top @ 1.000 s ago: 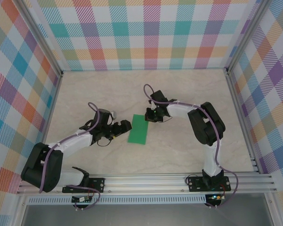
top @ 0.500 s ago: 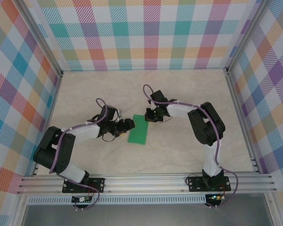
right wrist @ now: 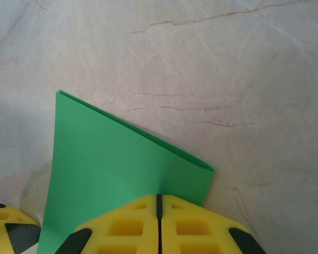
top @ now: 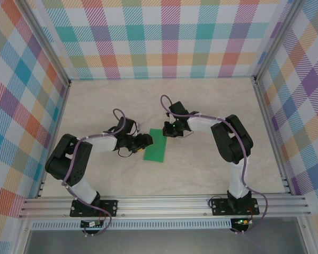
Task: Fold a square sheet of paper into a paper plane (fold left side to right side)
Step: Third fold the triangle at the center of the table.
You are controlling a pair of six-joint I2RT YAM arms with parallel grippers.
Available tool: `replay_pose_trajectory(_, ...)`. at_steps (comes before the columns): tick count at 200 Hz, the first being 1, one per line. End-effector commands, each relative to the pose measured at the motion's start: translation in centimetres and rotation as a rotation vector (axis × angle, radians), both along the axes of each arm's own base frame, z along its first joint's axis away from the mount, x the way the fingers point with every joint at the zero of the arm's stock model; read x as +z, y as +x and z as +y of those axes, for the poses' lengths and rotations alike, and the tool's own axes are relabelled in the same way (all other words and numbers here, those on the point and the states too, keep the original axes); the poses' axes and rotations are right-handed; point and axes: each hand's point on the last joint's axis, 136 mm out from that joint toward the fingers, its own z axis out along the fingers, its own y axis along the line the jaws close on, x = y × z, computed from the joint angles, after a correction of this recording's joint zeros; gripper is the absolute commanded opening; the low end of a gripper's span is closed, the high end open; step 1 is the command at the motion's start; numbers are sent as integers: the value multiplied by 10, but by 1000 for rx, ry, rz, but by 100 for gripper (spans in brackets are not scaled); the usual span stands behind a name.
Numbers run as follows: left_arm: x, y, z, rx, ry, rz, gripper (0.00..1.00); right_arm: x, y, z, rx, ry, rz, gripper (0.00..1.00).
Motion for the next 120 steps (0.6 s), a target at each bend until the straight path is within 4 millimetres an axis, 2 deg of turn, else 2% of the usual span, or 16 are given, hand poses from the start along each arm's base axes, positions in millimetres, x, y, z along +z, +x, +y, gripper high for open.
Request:
replay_pose_trajectory(1,0,-5,-16,-70,-28,5,58,-14,-6,0,17,-23,27,7)
replay_pose_trajectory(75,8,-6,-20,-78,-35,-9,47,-12,-4,1,23,-18,19,7)
replay_pose_trajectory(120,11,-7,-14,-64,-8,-21,42,-13,-4,1,22,-20,22,7)
